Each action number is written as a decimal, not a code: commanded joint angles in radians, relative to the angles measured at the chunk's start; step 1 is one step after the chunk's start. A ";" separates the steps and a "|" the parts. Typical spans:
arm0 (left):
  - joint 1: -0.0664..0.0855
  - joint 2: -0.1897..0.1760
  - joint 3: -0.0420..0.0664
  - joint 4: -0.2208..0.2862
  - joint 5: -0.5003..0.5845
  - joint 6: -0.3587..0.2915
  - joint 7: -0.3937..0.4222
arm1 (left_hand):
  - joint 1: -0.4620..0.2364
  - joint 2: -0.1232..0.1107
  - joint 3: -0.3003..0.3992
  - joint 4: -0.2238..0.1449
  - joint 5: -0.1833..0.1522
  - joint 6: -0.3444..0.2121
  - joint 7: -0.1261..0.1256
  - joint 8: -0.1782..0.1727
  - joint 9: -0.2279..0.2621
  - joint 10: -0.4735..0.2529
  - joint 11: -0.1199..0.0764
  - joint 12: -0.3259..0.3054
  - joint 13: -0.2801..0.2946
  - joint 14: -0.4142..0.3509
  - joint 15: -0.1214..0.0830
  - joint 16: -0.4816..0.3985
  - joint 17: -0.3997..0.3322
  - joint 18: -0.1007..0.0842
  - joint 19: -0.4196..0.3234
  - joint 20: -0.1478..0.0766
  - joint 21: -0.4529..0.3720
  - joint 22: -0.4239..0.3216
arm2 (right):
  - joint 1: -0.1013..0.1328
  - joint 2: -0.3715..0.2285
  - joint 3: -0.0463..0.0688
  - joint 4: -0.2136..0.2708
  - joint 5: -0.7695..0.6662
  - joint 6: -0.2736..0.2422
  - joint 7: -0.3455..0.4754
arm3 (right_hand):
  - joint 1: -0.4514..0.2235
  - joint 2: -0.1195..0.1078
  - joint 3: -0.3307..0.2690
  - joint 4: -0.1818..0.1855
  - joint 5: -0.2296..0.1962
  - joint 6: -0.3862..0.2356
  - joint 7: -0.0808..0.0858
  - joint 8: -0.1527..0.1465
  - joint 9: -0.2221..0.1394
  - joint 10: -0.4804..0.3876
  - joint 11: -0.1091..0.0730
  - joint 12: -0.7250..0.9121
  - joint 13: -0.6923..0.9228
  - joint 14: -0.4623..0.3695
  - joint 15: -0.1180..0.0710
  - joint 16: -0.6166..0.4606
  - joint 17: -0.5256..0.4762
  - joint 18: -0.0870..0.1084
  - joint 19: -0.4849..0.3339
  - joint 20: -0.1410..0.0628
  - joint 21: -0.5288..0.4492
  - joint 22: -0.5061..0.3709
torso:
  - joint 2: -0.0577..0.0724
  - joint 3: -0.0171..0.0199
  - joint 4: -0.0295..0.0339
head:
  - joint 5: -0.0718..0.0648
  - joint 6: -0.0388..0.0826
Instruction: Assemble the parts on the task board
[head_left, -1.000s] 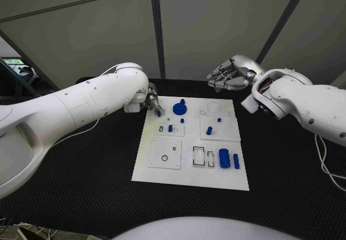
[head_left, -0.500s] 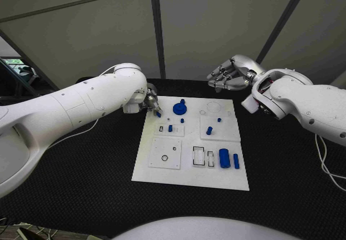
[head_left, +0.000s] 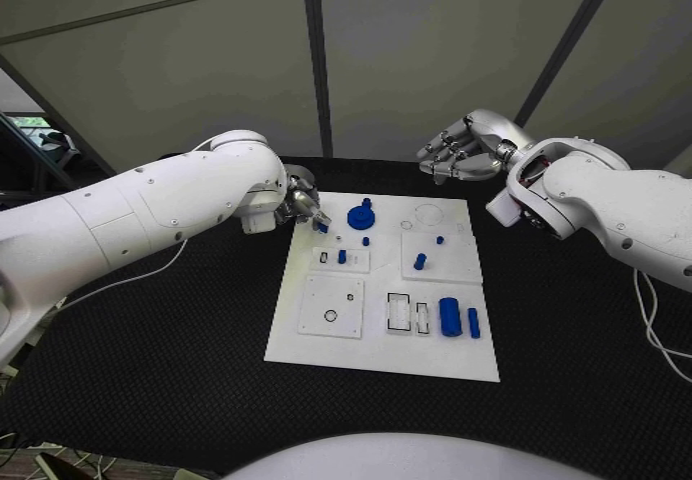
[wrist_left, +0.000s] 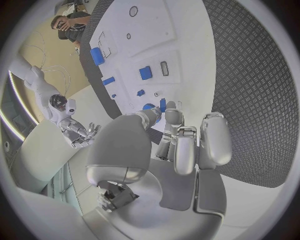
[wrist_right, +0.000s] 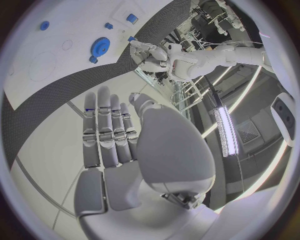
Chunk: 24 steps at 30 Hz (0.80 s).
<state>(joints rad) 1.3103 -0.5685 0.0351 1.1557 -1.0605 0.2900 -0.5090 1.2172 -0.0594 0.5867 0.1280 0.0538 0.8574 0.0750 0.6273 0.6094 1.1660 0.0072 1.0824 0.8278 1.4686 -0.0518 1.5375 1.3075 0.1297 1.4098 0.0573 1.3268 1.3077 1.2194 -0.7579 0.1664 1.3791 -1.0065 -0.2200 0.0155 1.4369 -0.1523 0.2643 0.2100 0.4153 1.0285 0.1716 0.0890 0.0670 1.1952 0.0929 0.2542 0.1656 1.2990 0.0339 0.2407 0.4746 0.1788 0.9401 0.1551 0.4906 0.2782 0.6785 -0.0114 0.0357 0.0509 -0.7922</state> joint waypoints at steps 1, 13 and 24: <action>0.000 -0.031 0.000 0.053 0.035 -0.093 0.023 | -0.008 -0.006 0.123 -0.117 0.003 0.000 -0.002 0.006 0.003 0.015 -0.007 0.006 0.003 0.085 -0.005 0.004 0.217 -0.063 0.008 -0.002 0.009 0.058 | 0.002 -0.003 0.001 0.000 -0.002 0.000 0.009 | -0.011 0.002 0.004 -0.001 0.002 0.004 0.003 -0.004 0.002 0.001 0.004 -0.005 -0.001 0.000 0.007 -0.004 0.001 0.003 -0.001 0.008 -0.004 -0.002 | 0.000 -0.0002 0.0004 | 0.001 -0.002; -0.027 -0.109 -0.006 0.189 -0.037 -0.136 0.006 | -0.017 -0.023 0.143 -0.126 0.003 0.007 -0.006 0.012 0.008 0.032 -0.011 0.016 0.016 0.090 -0.009 0.012 0.230 -0.066 0.016 -0.005 0.019 0.068 | 0.002 -0.007 0.001 -0.001 -0.002 0.000 0.009 | -0.013 0.003 0.005 0.000 0.003 0.005 0.003 -0.004 0.002 0.002 0.004 -0.005 -0.001 0.001 0.007 -0.004 0.001 0.003 -0.001 0.008 -0.004 -0.002 | -0.001 -0.0004 0.0018 | 0.008 -0.007; -0.059 -0.121 -0.024 0.228 -0.080 -0.131 -0.020 | -0.022 -0.031 0.157 -0.130 0.005 0.012 -0.009 0.015 0.010 0.043 -0.014 0.022 0.025 0.093 -0.011 0.017 0.237 -0.067 0.021 -0.007 0.024 0.073 | 0.001 -0.008 0.001 -0.002 -0.002 0.001 0.010 | -0.013 0.003 0.005 0.000 0.003 0.005 0.003 -0.004 0.002 0.002 0.004 -0.005 -0.001 0.001 0.007 -0.004 0.001 0.003 -0.001 0.008 -0.004 -0.002 | -0.001 -0.0004 0.0002 | 0.009 -0.009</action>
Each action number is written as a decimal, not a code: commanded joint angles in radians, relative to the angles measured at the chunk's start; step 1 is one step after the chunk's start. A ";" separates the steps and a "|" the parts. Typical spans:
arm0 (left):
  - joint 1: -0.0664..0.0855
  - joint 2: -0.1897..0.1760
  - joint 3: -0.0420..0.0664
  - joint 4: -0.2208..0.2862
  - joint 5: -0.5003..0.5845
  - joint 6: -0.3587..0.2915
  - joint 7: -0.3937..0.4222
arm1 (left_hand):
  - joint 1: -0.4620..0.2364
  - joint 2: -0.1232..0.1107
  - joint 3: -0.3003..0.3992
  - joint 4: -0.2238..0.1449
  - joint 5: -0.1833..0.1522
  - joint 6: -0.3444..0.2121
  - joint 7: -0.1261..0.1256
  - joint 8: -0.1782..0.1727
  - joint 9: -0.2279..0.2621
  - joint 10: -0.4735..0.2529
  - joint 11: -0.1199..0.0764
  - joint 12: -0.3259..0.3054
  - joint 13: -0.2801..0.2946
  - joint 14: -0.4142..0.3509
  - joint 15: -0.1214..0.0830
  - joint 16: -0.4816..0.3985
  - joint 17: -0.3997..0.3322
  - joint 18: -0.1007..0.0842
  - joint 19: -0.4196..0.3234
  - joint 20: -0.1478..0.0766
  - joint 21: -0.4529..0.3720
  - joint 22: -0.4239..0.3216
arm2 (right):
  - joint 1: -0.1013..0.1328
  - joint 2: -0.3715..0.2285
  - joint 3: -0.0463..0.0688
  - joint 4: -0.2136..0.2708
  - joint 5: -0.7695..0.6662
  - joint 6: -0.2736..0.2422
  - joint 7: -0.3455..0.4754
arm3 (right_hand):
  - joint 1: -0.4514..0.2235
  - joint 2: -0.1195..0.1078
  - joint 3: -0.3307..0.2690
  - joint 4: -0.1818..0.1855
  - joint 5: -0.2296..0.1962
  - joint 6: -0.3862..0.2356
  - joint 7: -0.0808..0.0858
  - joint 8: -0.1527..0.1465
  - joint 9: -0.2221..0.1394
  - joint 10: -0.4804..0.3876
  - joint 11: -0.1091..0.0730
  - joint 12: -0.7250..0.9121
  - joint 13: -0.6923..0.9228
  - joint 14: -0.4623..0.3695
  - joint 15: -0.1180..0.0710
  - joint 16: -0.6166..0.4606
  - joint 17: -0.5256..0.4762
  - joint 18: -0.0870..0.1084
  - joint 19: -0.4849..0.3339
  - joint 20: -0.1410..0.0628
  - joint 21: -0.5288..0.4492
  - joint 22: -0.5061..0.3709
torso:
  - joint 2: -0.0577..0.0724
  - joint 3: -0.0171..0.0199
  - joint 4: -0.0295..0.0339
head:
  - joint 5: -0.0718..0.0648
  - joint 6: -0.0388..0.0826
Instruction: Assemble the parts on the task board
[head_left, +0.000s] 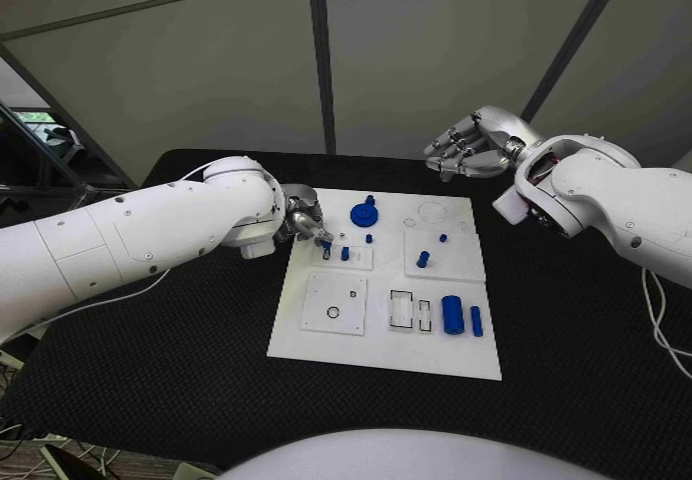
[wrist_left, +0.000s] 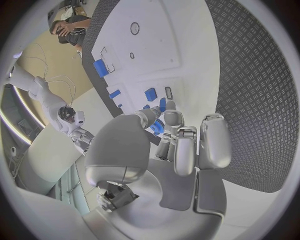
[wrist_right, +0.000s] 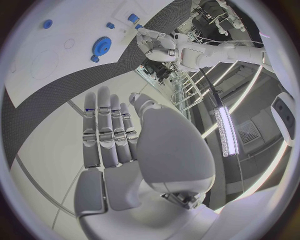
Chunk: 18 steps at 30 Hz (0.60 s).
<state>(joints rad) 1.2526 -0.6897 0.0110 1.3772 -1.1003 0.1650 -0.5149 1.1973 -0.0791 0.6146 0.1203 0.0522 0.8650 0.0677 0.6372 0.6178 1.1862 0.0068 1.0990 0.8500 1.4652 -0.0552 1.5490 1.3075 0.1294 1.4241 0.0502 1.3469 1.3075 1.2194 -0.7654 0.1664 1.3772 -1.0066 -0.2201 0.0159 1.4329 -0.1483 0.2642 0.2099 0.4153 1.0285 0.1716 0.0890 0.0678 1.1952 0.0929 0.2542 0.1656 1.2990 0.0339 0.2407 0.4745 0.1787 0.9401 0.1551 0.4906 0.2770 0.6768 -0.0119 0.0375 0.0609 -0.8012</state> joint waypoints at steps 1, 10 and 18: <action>-0.003 0.001 -0.003 0.009 -0.044 -0.002 -0.017 | -0.002 -0.011 0.129 -0.122 0.007 0.004 -0.001 0.005 0.002 0.023 -0.014 0.005 0.003 0.096 -0.008 0.005 0.237 -0.067 0.006 0.000 0.004 0.074 | 0.001 0.000 0.001 0.000 -0.002 0.001 0.009 | -0.009 -0.001 0.005 0.000 0.003 0.005 0.003 -0.004 0.001 0.002 0.004 -0.005 -0.002 0.001 0.007 -0.004 0.001 0.003 -0.001 0.008 -0.004 -0.001 | 0.001 0.0001 -0.0019 | 0.000 -0.001; -0.008 0.003 -0.014 0.020 -0.071 0.008 -0.030 | -0.005 -0.016 0.136 -0.125 0.009 0.007 -0.003 0.006 0.003 0.028 -0.015 0.007 0.005 0.098 -0.009 0.008 0.240 -0.068 0.009 -0.001 0.007 0.077 | 0.001 -0.001 0.000 -0.001 -0.002 0.002 0.010 | -0.009 -0.001 0.005 0.000 0.003 0.005 0.003 -0.004 0.001 0.002 0.004 -0.005 -0.002 0.001 0.007 -0.004 0.001 0.003 -0.001 0.008 -0.004 -0.001 | 0.002 0.0011 -0.0016 | 0.001 -0.003; -0.009 0.005 -0.016 0.019 -0.091 0.024 -0.036 | -0.006 -0.018 0.139 -0.126 0.010 0.009 -0.003 0.006 0.003 0.030 -0.016 0.006 0.005 0.098 -0.010 0.008 0.242 -0.068 0.010 -0.002 0.007 0.078 | 0.001 -0.001 0.000 -0.001 -0.002 0.003 0.010 | -0.009 -0.001 0.005 0.000 0.003 0.005 0.003 -0.004 0.001 0.002 0.004 -0.005 -0.002 0.001 0.007 -0.004 0.001 0.003 -0.001 0.008 -0.004 -0.001 | 0.002 0.0006 -0.0017 | 0.001 -0.004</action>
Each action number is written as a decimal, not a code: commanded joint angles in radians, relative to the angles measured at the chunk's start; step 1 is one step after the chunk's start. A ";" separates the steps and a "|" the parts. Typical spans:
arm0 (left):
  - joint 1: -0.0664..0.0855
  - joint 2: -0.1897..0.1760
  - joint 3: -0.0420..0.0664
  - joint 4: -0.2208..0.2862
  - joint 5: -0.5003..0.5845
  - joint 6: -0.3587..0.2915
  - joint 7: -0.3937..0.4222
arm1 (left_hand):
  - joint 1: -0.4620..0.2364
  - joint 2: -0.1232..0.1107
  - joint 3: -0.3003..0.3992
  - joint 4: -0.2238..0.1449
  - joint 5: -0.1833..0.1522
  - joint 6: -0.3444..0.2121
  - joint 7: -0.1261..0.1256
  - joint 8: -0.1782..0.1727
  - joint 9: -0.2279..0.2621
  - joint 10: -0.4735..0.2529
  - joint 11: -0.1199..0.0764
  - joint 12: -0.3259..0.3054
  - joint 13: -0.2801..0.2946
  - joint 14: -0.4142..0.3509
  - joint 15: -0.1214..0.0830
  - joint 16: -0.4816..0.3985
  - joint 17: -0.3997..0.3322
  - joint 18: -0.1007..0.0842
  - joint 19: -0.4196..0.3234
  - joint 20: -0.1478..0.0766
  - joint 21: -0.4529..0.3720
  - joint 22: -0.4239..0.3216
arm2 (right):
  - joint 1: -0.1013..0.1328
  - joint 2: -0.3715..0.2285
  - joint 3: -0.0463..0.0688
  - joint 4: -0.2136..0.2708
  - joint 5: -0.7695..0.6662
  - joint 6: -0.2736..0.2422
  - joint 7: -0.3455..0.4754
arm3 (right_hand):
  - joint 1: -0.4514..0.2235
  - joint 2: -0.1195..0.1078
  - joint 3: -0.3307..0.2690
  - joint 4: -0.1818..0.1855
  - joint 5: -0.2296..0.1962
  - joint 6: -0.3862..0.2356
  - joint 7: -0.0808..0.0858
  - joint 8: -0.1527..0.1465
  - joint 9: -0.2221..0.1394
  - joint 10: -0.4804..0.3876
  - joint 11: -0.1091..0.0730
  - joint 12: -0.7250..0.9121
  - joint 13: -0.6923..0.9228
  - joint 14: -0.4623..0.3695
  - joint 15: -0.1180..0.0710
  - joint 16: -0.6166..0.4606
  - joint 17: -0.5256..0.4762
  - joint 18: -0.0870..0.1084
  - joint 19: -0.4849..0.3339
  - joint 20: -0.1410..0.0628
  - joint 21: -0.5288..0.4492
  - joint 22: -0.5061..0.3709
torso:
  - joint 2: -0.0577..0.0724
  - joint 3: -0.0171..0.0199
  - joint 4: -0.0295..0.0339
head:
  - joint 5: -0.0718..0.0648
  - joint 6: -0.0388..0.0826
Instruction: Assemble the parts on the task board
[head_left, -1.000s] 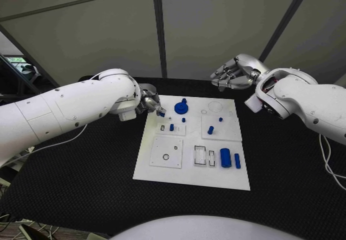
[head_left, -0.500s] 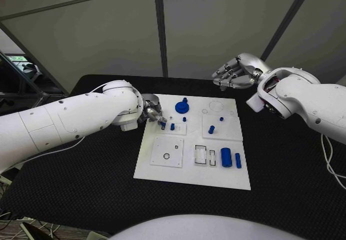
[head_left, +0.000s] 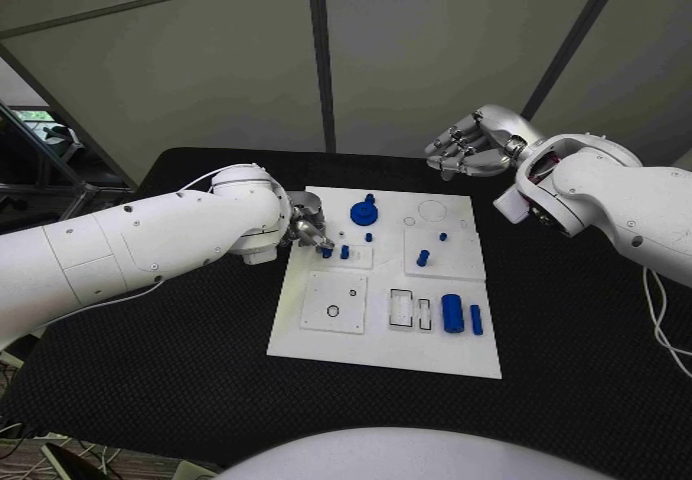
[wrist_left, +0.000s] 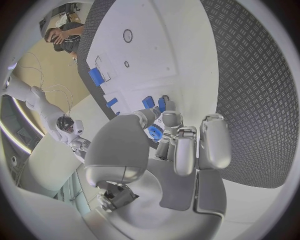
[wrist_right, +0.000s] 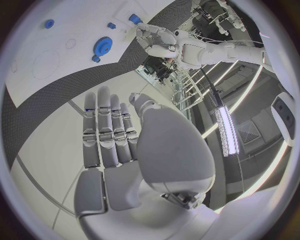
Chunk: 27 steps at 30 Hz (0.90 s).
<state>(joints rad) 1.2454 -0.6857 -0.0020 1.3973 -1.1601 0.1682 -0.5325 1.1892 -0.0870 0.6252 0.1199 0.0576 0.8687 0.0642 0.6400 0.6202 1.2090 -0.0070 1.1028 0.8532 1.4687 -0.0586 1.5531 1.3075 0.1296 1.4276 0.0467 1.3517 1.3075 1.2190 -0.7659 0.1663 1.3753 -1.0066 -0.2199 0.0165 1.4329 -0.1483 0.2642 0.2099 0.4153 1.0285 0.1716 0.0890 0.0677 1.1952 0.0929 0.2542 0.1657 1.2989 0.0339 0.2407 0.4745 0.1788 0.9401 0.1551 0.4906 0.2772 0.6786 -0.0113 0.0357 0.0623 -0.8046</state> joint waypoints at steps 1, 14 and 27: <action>-0.002 0.001 -0.003 -0.001 -0.032 0.022 -0.019 | 0.002 -0.011 0.128 -0.125 0.004 0.005 0.000 0.003 0.001 0.007 -0.002 0.003 0.001 0.095 -0.006 0.004 0.242 -0.068 0.006 0.002 0.003 0.078 | 0.001 0.000 0.001 0.000 -0.002 0.003 0.009 | -0.009 -0.001 0.005 0.000 0.003 0.005 0.003 -0.004 0.001 0.002 0.004 -0.005 -0.002 0.001 0.007 -0.004 0.001 0.003 0.000 0.008 -0.004 -0.001 | 0.000 0.0001 0.0002 | 0.000 -0.001; -0.002 -0.005 -0.003 0.000 -0.041 0.034 -0.029 | -0.001 -0.017 0.138 -0.129 0.007 0.009 -0.001 0.004 0.002 0.014 -0.004 0.005 0.005 0.096 -0.008 0.007 0.246 -0.070 0.010 0.000 0.007 0.083 | 0.001 0.000 0.001 -0.001 -0.002 0.005 0.010 | -0.009 -0.001 0.005 0.000 0.003 0.005 0.003 -0.004 0.001 0.002 0.004 -0.005 -0.002 0.001 0.007 -0.004 0.001 0.003 0.000 0.008 -0.004 -0.001 | 0.000 0.0001 0.0003 | 0.000 -0.002; -0.002 -0.011 -0.003 0.008 -0.042 0.044 -0.028 | -0.002 -0.019 0.141 -0.130 0.008 0.010 -0.002 0.005 0.003 0.015 -0.004 0.005 0.006 0.097 -0.008 0.008 0.247 -0.070 0.011 -0.001 0.008 0.083 | 0.001 0.000 0.001 -0.002 -0.002 0.007 0.010 | -0.009 -0.001 0.005 0.000 0.003 0.005 0.003 -0.004 0.001 0.002 0.004 -0.005 -0.002 0.001 0.007 -0.004 0.001 0.003 0.000 0.008 -0.004 -0.001 | -0.001 0.0003 0.0004 | 0.001 -0.004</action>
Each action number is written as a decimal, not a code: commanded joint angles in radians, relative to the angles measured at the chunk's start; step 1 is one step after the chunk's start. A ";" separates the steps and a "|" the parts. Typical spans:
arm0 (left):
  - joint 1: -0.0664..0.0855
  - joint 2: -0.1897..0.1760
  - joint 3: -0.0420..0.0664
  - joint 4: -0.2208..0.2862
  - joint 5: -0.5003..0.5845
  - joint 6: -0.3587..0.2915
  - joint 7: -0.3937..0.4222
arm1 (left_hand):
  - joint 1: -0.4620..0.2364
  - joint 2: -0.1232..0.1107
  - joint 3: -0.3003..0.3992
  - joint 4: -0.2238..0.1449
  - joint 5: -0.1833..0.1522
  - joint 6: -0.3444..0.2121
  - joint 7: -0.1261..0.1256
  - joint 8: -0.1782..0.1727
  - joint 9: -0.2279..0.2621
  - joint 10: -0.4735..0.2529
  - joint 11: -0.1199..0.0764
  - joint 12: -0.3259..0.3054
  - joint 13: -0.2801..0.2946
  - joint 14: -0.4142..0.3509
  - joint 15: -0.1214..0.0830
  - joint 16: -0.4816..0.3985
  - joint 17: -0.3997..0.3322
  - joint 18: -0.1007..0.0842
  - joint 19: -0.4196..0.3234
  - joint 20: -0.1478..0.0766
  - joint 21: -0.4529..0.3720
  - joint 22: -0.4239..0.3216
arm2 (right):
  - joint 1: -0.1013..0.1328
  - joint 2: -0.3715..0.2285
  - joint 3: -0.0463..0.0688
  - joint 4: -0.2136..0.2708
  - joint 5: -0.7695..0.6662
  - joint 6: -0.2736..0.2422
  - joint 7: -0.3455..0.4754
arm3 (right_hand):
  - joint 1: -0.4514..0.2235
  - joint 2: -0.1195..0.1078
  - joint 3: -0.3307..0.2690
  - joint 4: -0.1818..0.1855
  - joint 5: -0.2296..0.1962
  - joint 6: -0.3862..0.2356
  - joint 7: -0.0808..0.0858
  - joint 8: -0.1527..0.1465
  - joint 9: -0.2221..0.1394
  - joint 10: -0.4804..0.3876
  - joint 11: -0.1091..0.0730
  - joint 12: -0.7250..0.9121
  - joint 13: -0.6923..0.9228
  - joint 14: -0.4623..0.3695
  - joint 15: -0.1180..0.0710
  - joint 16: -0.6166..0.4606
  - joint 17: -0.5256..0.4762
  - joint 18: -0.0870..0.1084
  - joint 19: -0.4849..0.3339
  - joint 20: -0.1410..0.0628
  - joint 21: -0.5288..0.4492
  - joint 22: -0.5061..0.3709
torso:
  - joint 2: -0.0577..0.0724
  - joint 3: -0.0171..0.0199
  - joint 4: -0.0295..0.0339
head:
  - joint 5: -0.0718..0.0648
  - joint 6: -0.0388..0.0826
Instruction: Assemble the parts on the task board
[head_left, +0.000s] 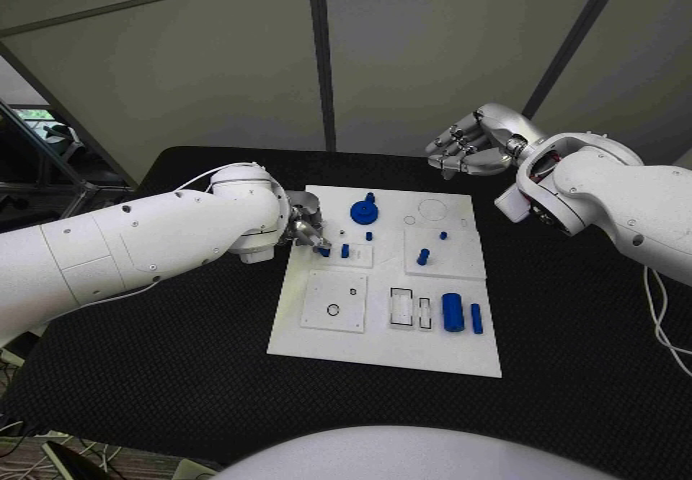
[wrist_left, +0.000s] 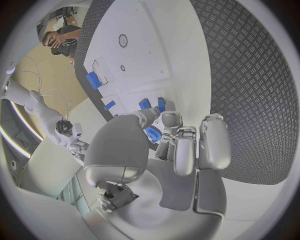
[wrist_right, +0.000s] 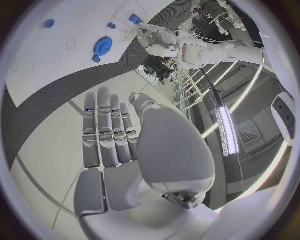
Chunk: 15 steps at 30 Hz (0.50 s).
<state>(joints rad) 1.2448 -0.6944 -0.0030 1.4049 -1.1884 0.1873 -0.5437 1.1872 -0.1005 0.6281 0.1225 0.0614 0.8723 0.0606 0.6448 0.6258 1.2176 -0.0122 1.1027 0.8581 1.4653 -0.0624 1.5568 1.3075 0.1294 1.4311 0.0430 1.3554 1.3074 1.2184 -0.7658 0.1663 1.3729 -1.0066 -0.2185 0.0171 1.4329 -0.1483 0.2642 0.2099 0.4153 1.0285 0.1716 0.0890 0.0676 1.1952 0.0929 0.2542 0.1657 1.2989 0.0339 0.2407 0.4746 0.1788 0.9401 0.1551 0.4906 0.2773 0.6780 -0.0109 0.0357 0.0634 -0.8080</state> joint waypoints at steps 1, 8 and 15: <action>-0.002 -0.003 -0.002 0.001 -0.014 0.025 -0.017 | 0.000 -0.006 0.138 -0.133 0.005 0.007 0.002 0.000 -0.003 0.007 0.001 0.005 0.001 0.100 -0.005 0.004 0.248 -0.070 0.007 0.003 0.004 0.084 | 0.001 0.000 0.001 0.000 -0.002 0.006 0.009 | -0.009 -0.001 0.005 0.000 0.003 0.005 0.003 -0.004 0.001 0.002 0.004 -0.005 -0.002 0.001 0.007 -0.004 0.001 0.003 0.000 0.008 -0.004 -0.001 | 0.000 -0.0001 0.0008 | 0.000 0.000; -0.002 -0.006 -0.002 0.003 -0.014 0.018 -0.013 | 0.000 -0.009 0.142 -0.135 0.005 0.008 0.001 0.000 -0.002 0.008 0.000 0.004 0.000 0.100 -0.005 0.004 0.248 -0.070 0.008 0.002 0.004 0.084 | 0.001 0.001 0.001 -0.001 -0.002 0.006 0.010 | -0.009 -0.001 0.005 0.000 0.003 0.005 0.003 -0.004 0.001 0.002 0.004 -0.005 -0.002 0.001 0.007 -0.004 0.001 0.003 0.000 0.008 -0.004 -0.001 | 0.000 0.0001 0.0007 | 0.001 -0.001; -0.002 -0.005 -0.002 -0.005 -0.027 0.005 -0.001 | 0.000 -0.010 0.143 -0.135 0.005 0.008 0.001 0.001 -0.002 0.008 0.000 0.003 -0.001 0.100 -0.005 0.004 0.248 -0.070 0.008 0.002 0.005 0.085 | 0.001 0.001 0.001 -0.002 -0.002 0.007 0.010 | -0.009 -0.001 0.005 0.000 0.003 0.005 0.003 -0.004 0.001 0.002 0.004 -0.005 -0.002 0.001 0.007 -0.004 0.001 0.003 0.000 0.008 -0.004 -0.001 | 0.001 -0.0002 -0.0005 | 0.002 0.001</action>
<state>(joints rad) 1.2433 -0.6976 -0.0030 1.4051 -1.1943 0.1886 -0.5410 1.1831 -0.1042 0.6319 0.1188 0.0611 0.8722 0.0607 0.6438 0.6215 1.2175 -0.0120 1.1027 0.8579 1.4653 -0.0624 1.5568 1.3075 0.1299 1.4347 0.0467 1.3554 1.3074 1.2181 -0.7652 0.1663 1.3703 -1.0066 -0.2170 0.0174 1.4329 -0.1483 0.2642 0.2099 0.4153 1.0285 0.1716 0.0890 0.0676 1.1952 0.0929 0.2542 0.1657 1.2989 0.0339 0.2407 0.4745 0.1788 0.9401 0.1551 0.4906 0.2773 0.6780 -0.0108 0.0362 0.0653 -0.8076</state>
